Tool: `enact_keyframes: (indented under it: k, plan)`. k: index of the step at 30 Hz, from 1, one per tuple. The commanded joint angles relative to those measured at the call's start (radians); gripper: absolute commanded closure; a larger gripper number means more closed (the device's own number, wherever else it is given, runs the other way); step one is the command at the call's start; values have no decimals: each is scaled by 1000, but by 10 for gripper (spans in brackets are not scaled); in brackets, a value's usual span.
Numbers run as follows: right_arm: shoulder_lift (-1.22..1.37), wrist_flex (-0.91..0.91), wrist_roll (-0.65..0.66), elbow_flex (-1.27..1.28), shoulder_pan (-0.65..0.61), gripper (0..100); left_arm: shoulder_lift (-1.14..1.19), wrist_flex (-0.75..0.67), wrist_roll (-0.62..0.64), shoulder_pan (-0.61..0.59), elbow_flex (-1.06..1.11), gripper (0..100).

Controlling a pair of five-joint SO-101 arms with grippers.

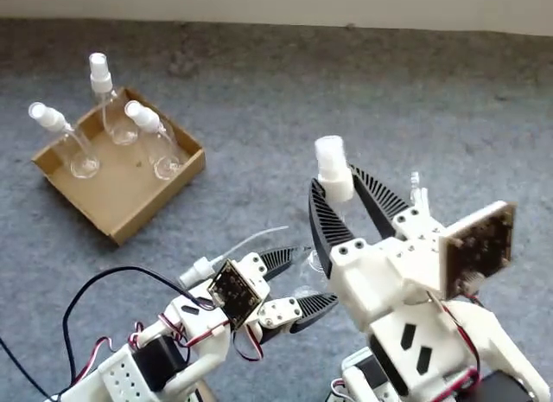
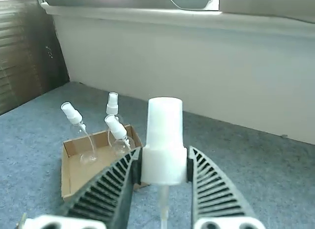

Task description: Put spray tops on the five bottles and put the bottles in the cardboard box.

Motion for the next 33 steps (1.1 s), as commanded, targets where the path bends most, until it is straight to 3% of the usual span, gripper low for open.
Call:
enact_keyframes:
  k: [1, 12, 27, 33]
  plan:
    - [-7, -58, 15, 27, -8, 903, -8, -6, -9, 18, 24, 860]
    - [-2, -74, 18, 33, 30, 903, -8, -6, -9, 13, 24, 860]
    - [-5, -231, 54, 25, 28, 903, -8, -6, -9, 19, 24, 860]
    - [-7, -303, -34, 81, 28, 903, -8, -6, -9, 15, 24, 860]
